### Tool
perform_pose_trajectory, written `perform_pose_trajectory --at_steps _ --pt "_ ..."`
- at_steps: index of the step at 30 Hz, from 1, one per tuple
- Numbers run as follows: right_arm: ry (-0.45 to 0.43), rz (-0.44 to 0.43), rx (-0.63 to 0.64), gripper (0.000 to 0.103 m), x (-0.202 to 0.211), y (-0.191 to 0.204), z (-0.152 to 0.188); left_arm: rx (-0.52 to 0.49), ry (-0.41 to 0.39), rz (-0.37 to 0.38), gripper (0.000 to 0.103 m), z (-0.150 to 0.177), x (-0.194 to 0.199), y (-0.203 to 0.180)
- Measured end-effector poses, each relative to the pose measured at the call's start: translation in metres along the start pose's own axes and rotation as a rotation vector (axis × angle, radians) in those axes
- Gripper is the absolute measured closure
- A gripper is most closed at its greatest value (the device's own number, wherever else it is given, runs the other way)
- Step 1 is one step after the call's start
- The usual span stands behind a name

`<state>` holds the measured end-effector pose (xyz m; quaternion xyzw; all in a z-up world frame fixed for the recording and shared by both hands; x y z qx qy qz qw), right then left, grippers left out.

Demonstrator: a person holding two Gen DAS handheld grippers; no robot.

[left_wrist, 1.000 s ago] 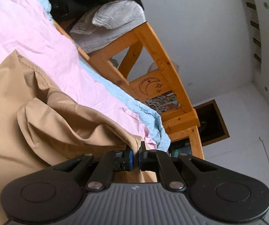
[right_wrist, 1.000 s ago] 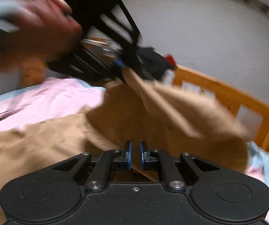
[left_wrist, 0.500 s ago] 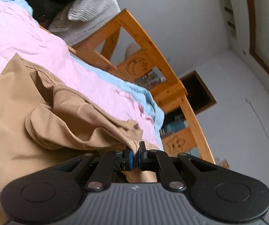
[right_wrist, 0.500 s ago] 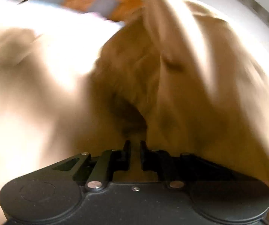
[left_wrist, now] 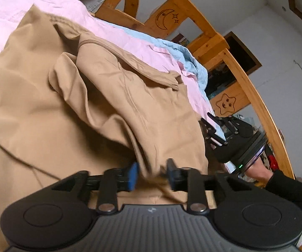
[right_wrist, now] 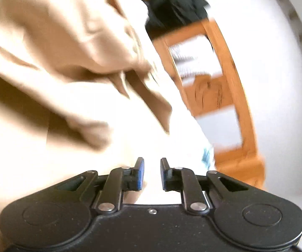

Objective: Fold large clothes

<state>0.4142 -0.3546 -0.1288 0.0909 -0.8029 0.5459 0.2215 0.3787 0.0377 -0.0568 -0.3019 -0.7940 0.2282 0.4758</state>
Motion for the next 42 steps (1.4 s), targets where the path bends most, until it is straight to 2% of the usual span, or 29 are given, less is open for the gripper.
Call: perform_pose_trajectory --at_steps 1,3,5,6,9,11,15,17,19,25,31,34,37,40,42 --pt "0.019 -0.014 -0.063 0.085 0.003 -0.007 0.004 0.003 -0.004 -0.003 0.054 0.001 0.005 0.002" --pt "0.047 -0.067 -0.243 0.084 0.011 -0.027 0.01 0.026 -0.029 -0.016 0.053 0.001 0.017 0.008" --pt "0.063 -0.149 -0.498 0.08 0.019 -0.053 0.016 0.048 -0.087 -0.051 0.053 -0.003 0.028 0.014" --pt "0.062 -0.192 -0.618 0.075 0.022 -0.064 0.017 0.062 -0.12 -0.075 0.053 -0.007 0.032 0.018" --pt "0.051 -0.386 -0.967 0.056 0.022 -0.085 0.012 0.171 -0.223 -0.202 0.053 -0.025 0.04 0.038" --pt "0.048 -0.495 -1.153 0.053 0.021 -0.091 0.009 0.264 -0.258 -0.251 0.053 -0.042 0.037 0.055" --pt "0.112 -0.651 -1.427 0.05 0.006 -0.088 0.001 0.367 -0.218 -0.247 0.053 -0.064 0.016 0.078" --pt "0.15 -0.682 -1.523 0.05 0.006 -0.08 0.01 0.38 -0.188 -0.231 0.051 -0.072 0.007 0.082" --pt "0.191 -0.687 -1.567 0.049 -0.004 -0.077 0.013 0.377 -0.179 -0.236 0.046 -0.075 -0.005 0.078" --pt "0.238 -0.67 -1.69 0.049 -0.027 -0.062 0.022 0.402 -0.196 -0.281 0.046 -0.084 -0.014 0.085" --pt "0.219 -0.658 -1.664 0.051 -0.032 -0.062 0.021 0.458 -0.215 -0.299 0.046 -0.077 -0.011 0.097" --pt "0.216 -0.66 -1.668 0.052 -0.033 -0.06 0.024 0.509 -0.233 -0.269 0.046 -0.077 -0.013 0.104" --pt "0.21 -0.654 -1.656 0.052 -0.032 -0.058 0.023 0.479 -0.24 -0.24 0.046 -0.085 -0.019 0.097" --pt "0.206 -0.654 -1.639 0.052 -0.031 -0.058 0.019 0.431 -0.214 -0.284 0.046 -0.091 -0.029 0.087" --pt "0.207 -0.652 -1.635 0.052 -0.031 -0.058 0.018 0.45 -0.205 -0.31 0.049 -0.092 -0.033 0.086"
Point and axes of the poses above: each gripper's, at about its wrist camera, not at the fingertips, and x roughly against the way its jaws point, y to its left, z to its underside, the point moved 2 cm from there along -x, roughly the way its jaws point, and after that the axes turned 1 degree about -z, right-handed, at the moved point
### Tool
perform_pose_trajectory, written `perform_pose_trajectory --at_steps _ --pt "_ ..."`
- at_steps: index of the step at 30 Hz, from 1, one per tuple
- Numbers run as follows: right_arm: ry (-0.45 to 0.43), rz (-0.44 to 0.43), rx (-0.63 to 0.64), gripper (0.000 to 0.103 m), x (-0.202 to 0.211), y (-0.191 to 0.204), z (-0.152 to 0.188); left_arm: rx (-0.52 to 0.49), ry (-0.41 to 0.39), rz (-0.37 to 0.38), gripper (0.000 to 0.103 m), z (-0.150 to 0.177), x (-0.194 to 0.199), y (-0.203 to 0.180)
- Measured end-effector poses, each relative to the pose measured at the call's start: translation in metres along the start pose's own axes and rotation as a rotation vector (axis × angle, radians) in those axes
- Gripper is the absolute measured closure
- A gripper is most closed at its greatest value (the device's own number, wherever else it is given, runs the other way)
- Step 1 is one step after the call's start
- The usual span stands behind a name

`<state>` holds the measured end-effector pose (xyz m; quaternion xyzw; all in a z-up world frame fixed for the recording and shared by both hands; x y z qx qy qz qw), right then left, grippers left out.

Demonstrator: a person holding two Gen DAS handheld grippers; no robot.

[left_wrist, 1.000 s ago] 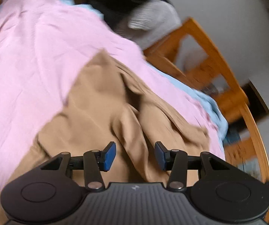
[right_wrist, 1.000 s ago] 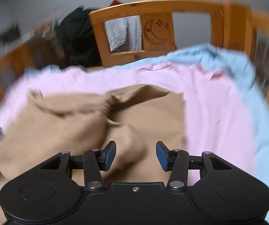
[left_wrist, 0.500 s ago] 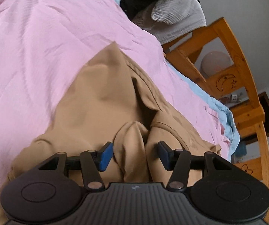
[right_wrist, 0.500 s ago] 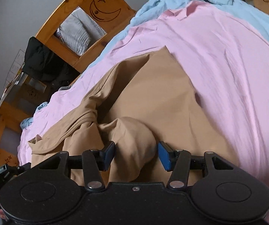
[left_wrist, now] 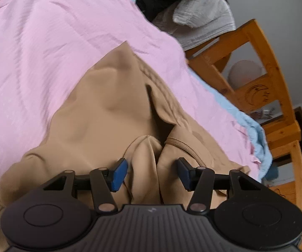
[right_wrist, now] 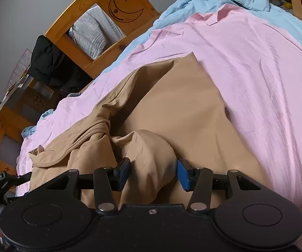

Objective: Fold large clothes

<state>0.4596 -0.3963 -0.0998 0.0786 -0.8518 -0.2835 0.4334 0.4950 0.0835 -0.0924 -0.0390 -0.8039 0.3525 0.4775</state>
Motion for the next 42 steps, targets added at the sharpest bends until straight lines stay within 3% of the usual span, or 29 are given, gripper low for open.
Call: perform_pose_trajectory --at_steps 10,15,17,19,21,22,23,25,27,30,31,33,36,42 --pt "0.013 -0.009 -0.02 0.053 0.003 -0.005 0.0 0.176 -0.016 0.049 0.054 -0.005 0.006 0.036" --pt "0.012 -0.006 -0.013 0.053 0.001 -0.002 0.001 0.121 0.008 0.057 0.054 -0.006 -0.005 0.022" --pt "0.011 -0.005 -0.014 0.053 0.0 -0.002 0.001 0.116 0.004 0.044 0.061 -0.006 -0.009 0.019" --pt "0.009 -0.006 -0.017 0.053 0.0 -0.001 0.002 0.13 -0.001 0.045 0.085 -0.006 -0.01 0.02" --pt "0.01 -0.008 -0.022 0.053 -0.001 -0.001 0.002 0.12 -0.028 0.037 0.098 -0.007 -0.005 0.019" --pt "0.011 -0.01 -0.027 0.055 -0.001 -0.001 0.002 0.115 -0.045 0.036 0.1 -0.008 -0.001 0.02" --pt "0.012 -0.013 -0.035 0.058 -0.001 -0.001 0.001 0.108 -0.076 0.049 0.1 -0.009 0.004 0.019" --pt "0.017 -0.019 -0.041 0.091 -0.003 -0.001 0.0 0.065 -0.15 0.061 0.102 -0.013 0.017 0.016" --pt "-0.03 -0.003 0.017 0.096 -0.001 0.005 -0.002 -0.027 -0.207 0.058 0.102 -0.015 0.028 0.003" --pt "-0.14 0.036 0.15 0.098 0.004 0.025 -0.008 -0.239 -0.274 0.012 0.102 -0.009 0.036 -0.014" --pt "-0.161 0.054 0.183 0.098 0.003 0.029 -0.01 -0.263 -0.266 -0.007 0.102 -0.008 0.033 -0.012" --pt "-0.167 0.08 0.189 0.098 -0.004 0.027 -0.015 -0.247 -0.233 -0.047 0.102 -0.006 0.021 0.001" --pt "-0.092 0.112 0.193 0.098 -0.024 0.019 -0.009 -0.223 -0.219 -0.071 0.102 -0.002 0.011 0.01" --pt "-0.119 0.078 0.212 0.097 -0.018 0.017 -0.006 -0.244 -0.234 -0.024 0.102 -0.001 0.019 0.01"
Point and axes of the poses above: each gripper's, at about its wrist camera, not at the fingertips, and x roughly against the way its jaws point, y to its left, z to its underside, the point moved 2 cm from there along -x, roughly the way its jaws point, and after that the axes turned 1 degree about -z, right-handed, at the moved point
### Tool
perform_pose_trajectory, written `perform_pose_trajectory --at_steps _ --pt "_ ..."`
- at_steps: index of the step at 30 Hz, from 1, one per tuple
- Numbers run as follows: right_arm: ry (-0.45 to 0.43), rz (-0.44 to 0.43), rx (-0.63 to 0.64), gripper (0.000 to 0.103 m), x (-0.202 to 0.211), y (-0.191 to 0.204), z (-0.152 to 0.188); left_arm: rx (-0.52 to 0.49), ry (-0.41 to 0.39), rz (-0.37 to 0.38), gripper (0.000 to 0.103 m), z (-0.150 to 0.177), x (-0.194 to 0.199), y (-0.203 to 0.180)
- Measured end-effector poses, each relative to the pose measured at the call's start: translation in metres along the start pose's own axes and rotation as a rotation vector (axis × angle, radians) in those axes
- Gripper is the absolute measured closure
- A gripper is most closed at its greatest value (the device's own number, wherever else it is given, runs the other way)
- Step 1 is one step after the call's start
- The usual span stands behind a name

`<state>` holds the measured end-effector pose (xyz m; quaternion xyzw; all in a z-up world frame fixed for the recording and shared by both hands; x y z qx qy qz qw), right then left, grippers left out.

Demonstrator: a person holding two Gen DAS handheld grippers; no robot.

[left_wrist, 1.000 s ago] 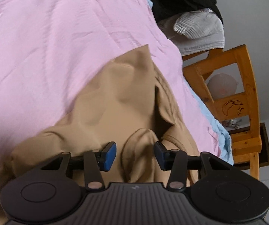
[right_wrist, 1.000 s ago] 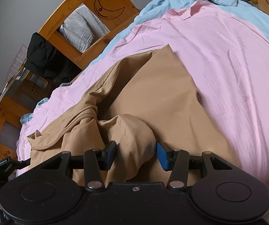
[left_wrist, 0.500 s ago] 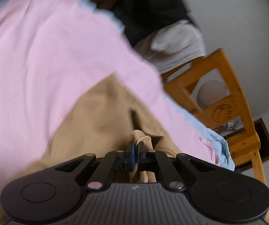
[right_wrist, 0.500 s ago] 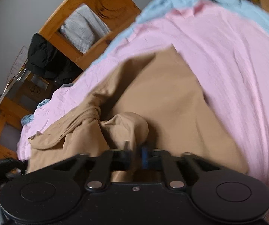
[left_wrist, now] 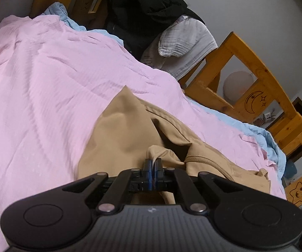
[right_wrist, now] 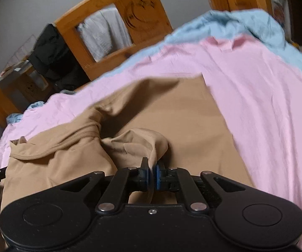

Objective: Fold large clothes

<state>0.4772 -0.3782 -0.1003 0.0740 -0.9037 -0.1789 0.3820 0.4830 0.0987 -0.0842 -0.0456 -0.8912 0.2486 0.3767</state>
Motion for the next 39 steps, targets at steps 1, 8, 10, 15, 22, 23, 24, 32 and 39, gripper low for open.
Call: perform_pose_trajectory --at_steps 1,8,10,15,22,23,24,32,39 --pt "-0.009 -0.005 0.012 0.096 0.004 0.001 -0.001 -0.011 0.024 -0.001 0.101 0.0 -0.004 0.001" --pt "-0.013 -0.006 -0.007 0.069 0.009 -0.006 -0.003 0.038 0.115 0.008 0.077 0.0 -0.014 0.005" --pt "-0.031 -0.013 -0.047 0.068 0.009 -0.008 -0.009 0.037 0.108 -0.024 0.089 0.0 -0.019 0.001" --pt "-0.022 0.052 0.03 0.089 -0.005 0.006 -0.018 -0.021 0.072 -0.13 0.096 0.008 -0.026 -0.015" --pt "-0.007 0.129 0.188 0.072 -0.001 0.024 -0.011 -0.054 0.074 -0.121 0.065 0.009 0.007 -0.017" --pt "-0.009 0.11 0.209 0.067 0.006 0.027 -0.01 -0.081 0.062 -0.115 0.059 0.012 0.019 -0.02" --pt "-0.017 0.083 0.228 0.061 0.017 0.031 -0.008 -0.102 0.049 -0.103 0.053 0.016 0.03 -0.023" --pt "-0.044 -0.021 0.531 0.06 0.055 0.089 0.034 -0.327 0.169 -0.012 0.042 0.068 0.034 -0.065" --pt "0.061 0.109 0.68 0.057 0.011 0.103 0.07 -0.308 0.213 -0.127 0.043 0.071 0.006 -0.068"
Point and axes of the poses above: each gripper's, at about its wrist camera, not at the fingertips, and x roughly against the way its jaws point, y to its left, z to its underside, the point moved 2 cm from there along -x, roughly the way its jaws point, and after that the axes turned 1 degree about -z, right-handed, at the moved point
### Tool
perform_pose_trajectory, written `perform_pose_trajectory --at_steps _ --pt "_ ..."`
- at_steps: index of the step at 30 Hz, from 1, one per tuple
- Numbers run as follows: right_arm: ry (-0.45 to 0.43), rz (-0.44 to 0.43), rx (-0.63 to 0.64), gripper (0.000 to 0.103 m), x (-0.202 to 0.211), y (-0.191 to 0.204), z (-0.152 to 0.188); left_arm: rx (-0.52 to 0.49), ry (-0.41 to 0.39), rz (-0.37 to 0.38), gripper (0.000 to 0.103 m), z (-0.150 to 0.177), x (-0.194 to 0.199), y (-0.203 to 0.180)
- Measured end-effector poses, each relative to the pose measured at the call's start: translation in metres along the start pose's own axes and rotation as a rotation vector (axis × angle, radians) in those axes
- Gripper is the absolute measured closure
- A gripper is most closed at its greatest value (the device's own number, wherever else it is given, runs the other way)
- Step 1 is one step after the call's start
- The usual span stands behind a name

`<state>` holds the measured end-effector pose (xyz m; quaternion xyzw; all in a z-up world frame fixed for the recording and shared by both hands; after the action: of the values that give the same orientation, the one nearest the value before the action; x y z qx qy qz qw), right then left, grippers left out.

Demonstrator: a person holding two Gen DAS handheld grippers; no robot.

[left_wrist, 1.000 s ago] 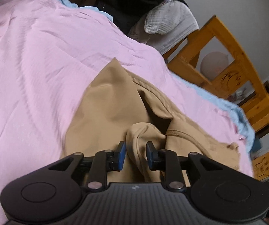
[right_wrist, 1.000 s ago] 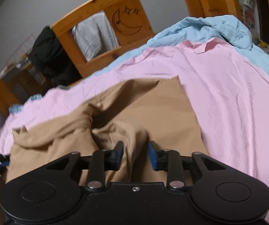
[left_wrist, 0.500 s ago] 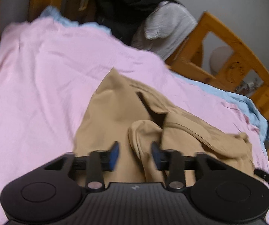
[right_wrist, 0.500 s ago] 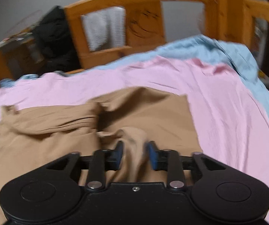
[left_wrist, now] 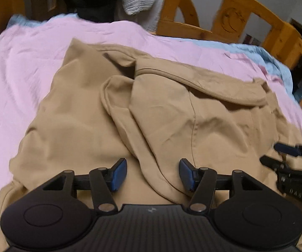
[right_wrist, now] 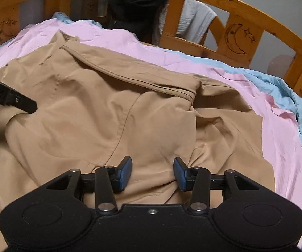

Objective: Fold large clothes

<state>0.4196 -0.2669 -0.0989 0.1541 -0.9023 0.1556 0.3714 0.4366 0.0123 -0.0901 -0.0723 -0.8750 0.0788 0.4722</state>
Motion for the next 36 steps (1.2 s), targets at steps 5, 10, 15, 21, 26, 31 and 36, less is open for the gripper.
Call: perform_pose_trajectory --at_steps 5,10,15,21,26,31,36 --pt "-0.01 0.025 -0.011 0.05 0.022 -0.014 -0.006 0.031 -0.005 -0.034 0.049 0.01 0.017 0.028" --pt "-0.01 0.001 -0.11 0.036 0.049 -0.035 0.001 0.068 -0.001 -0.033 0.048 0.012 0.038 0.048" --pt "-0.007 -0.027 -0.077 0.023 0.084 -0.034 0.01 0.01 -0.023 -0.006 0.031 0.03 0.071 0.05" --pt "-0.025 -0.081 0.084 0.013 0.141 -0.019 0.017 -0.052 -0.085 0.028 0.011 0.056 0.119 0.039" --pt "-0.032 -0.093 0.141 0.005 0.181 -0.001 0.036 -0.159 -0.113 0.045 0.007 0.079 0.151 0.018" --pt "0.038 -0.129 0.203 0.005 0.19 0.038 0.083 -0.245 -0.094 0.128 0.005 0.117 0.177 -0.003" --pt "0.094 -0.181 0.381 0.008 0.189 0.082 0.133 -0.313 -0.074 0.166 0.002 0.151 0.192 -0.019"
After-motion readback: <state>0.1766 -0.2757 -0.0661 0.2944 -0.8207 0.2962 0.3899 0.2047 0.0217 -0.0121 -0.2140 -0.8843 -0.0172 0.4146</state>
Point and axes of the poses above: each gripper's, at about its wrist camera, not at the fingertips, and x roughly against the way its jaws point, y to its left, z to its underside, the point moved 2 cm from there along -x, roughly the way its jaws point, and after that the axes turned 1 degree about -z, right-handed, at the moved point
